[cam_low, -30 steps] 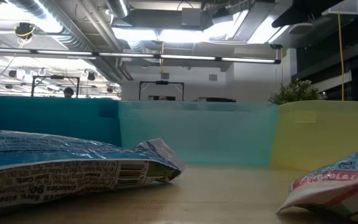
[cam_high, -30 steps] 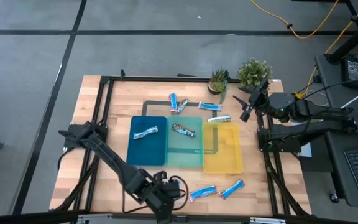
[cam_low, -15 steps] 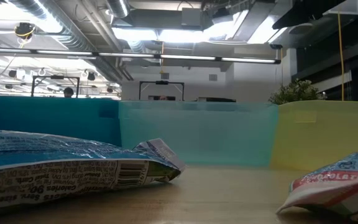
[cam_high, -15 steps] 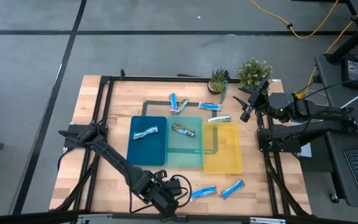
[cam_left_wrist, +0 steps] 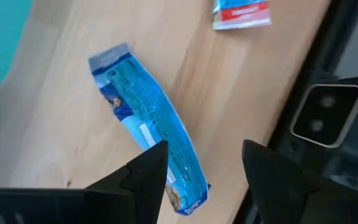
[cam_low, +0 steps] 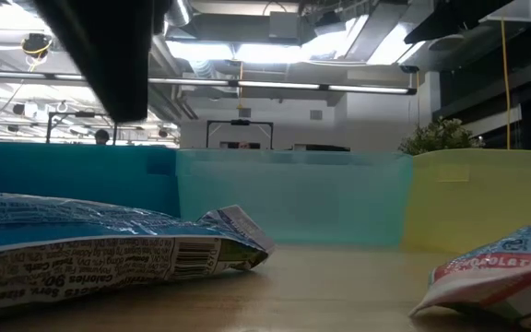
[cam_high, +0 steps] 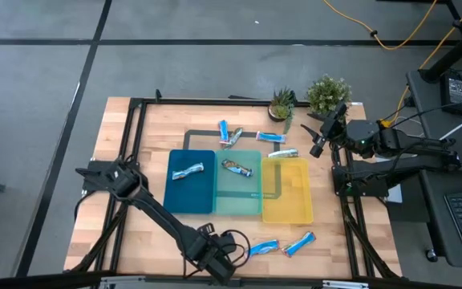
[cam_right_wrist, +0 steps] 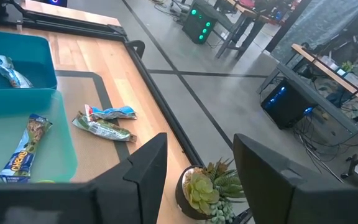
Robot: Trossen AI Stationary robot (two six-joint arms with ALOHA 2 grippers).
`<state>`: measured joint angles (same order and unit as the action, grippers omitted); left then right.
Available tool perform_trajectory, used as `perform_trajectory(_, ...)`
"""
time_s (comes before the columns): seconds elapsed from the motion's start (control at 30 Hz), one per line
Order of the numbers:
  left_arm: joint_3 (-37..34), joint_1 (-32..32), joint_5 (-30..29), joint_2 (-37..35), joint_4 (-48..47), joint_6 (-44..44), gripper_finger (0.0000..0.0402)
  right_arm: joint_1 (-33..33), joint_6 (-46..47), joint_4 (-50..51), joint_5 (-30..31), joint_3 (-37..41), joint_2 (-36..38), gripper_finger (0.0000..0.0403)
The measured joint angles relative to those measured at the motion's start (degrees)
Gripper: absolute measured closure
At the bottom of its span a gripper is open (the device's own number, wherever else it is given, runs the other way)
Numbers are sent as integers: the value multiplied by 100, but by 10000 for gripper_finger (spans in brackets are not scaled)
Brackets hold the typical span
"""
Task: Pick and place Granola Bars by type
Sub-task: Put the blue granola bar into the green bin
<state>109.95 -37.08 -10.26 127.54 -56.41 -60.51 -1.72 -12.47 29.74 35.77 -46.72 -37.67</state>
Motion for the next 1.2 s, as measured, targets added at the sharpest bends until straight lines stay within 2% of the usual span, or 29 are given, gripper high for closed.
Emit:
perform_trajectory(0.27, 0, 7, -37, 275, -462, -631, 203, 0, 0, 1, 0, 0, 0, 217)
perform_trajectory(0.5, 2, 2, 273, 596, -35, -636, 203, 0, -2, 14, -2, 0, 0, 217)
perform_trajectory(0.77, 22, 57, 528, 730, -82, -585, 209, 0, -1, 42, -94, 0, 2, 217)
perform_trajectory(0.9, 15, 85, 506, 719, -138, -622, 240, 1, 0, 42, -315, 0, 2, 217)
perform_trajectory(1.2, 0, 82, 600, 623, -235, -623, 356, 0, -2, 52, -412, 0, 1, 217)
